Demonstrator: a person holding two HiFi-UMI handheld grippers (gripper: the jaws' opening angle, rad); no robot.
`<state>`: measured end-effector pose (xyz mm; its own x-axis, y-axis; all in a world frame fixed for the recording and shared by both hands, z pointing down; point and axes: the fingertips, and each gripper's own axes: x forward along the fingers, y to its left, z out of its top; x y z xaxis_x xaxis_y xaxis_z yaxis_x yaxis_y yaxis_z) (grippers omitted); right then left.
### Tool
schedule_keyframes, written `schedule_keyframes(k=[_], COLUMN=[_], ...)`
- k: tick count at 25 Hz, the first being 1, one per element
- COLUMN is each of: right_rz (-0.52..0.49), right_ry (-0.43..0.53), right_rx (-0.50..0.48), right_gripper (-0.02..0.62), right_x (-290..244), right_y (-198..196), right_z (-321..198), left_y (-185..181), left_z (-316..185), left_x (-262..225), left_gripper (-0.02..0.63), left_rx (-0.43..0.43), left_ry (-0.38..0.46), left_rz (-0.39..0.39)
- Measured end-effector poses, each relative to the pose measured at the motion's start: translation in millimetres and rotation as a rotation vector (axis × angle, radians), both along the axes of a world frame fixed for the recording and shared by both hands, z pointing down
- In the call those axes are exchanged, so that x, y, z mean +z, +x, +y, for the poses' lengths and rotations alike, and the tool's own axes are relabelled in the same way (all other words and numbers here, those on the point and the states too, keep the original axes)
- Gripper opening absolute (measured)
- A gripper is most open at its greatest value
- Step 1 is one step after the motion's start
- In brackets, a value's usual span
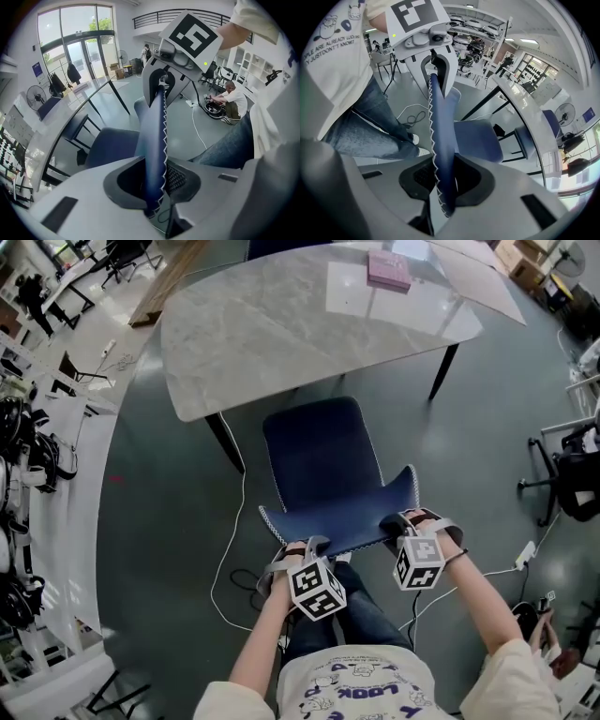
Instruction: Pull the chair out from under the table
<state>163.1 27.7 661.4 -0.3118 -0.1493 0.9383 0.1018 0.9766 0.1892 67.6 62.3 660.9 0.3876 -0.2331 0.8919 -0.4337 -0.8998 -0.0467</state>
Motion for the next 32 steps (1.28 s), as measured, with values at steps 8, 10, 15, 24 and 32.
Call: schedule_keyframes(k=[8,10,15,24,32], right_rz=[0.008,0.009,0.012,0.015,0.018], right_ry=[-0.004,-0.005,-0.010,-0.014,-0.020], right_rx=[0.018,0.021,0.026,0.035,0.039], right_gripper=[0.086,0.086,0.086,0.086,0.086], right_x=[2.7,2.3,1.4,1.1,1.9], right_y=[-1.4,0.8,3.9,6.9,5.1], right_z=[37.7,44.5,63.2,90.2,108.6], left_y=[-2.5,-0.7,2.4,5.4,3.0], left_z=[35.1,41.2,60.3,86.9,104.7], left_x=[2.2,1.3,0.9,0.9,0.8], left_gripper=[0.095,0.095,0.095,0.095,0.095], left_rx=[0.013,0.016,0.031,0.043,0.051], left_ry=[-0.004,-0.004,-0.016,-0.025,-0.031], left_rz=[-0.003,-0.008,-0.012,-0.016,-0.021])
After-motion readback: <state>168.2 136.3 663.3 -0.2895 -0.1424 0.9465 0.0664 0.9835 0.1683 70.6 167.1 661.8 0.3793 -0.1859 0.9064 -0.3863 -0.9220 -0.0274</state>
